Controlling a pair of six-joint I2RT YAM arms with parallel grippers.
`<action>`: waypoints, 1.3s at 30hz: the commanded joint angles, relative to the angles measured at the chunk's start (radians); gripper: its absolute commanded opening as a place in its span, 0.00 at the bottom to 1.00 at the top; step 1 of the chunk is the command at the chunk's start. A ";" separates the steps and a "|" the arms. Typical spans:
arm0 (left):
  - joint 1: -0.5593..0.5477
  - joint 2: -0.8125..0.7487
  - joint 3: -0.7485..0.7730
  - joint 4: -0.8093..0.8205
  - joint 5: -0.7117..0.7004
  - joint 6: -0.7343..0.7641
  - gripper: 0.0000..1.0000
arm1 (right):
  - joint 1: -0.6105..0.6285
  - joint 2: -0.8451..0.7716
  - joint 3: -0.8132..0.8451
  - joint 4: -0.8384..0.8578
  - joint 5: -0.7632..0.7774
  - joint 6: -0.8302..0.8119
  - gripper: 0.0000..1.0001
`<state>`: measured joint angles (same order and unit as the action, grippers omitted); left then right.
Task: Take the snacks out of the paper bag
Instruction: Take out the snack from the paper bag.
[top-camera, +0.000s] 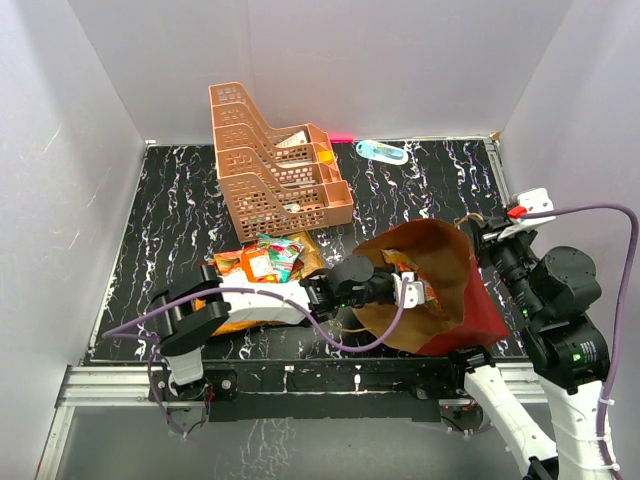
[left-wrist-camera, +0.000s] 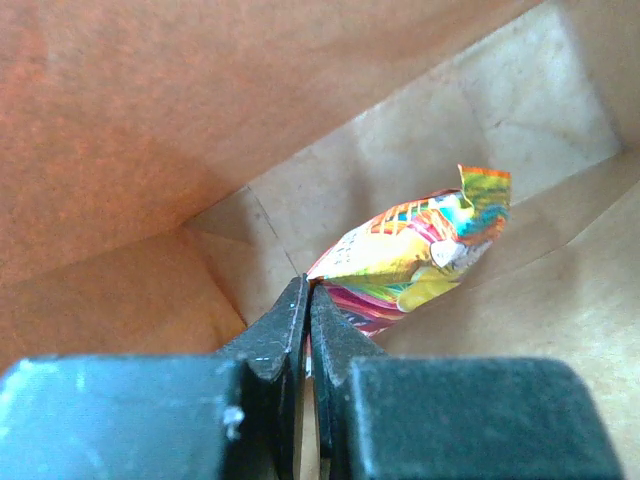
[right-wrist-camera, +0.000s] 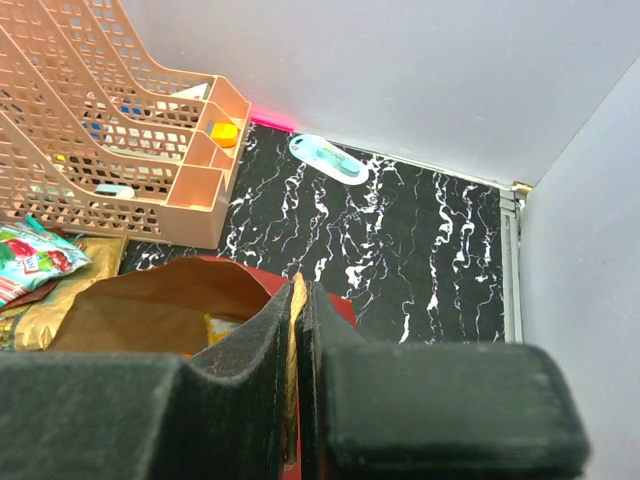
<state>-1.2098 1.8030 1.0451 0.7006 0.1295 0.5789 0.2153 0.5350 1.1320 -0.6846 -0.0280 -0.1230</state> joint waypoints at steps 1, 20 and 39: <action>-0.025 -0.146 -0.010 -0.073 -0.057 -0.147 0.00 | 0.003 -0.024 -0.007 0.077 0.041 -0.029 0.08; -0.037 -0.294 0.302 -0.746 -0.373 -0.588 0.00 | 0.002 -0.042 -0.047 0.118 0.040 -0.021 0.08; -0.037 -0.195 0.586 -1.088 -0.262 -0.812 0.00 | 0.002 -0.036 -0.053 0.135 0.016 0.001 0.08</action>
<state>-1.2457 1.6096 1.5352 -0.3523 -0.1852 -0.1909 0.2153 0.5034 1.0821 -0.6441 -0.0010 -0.1299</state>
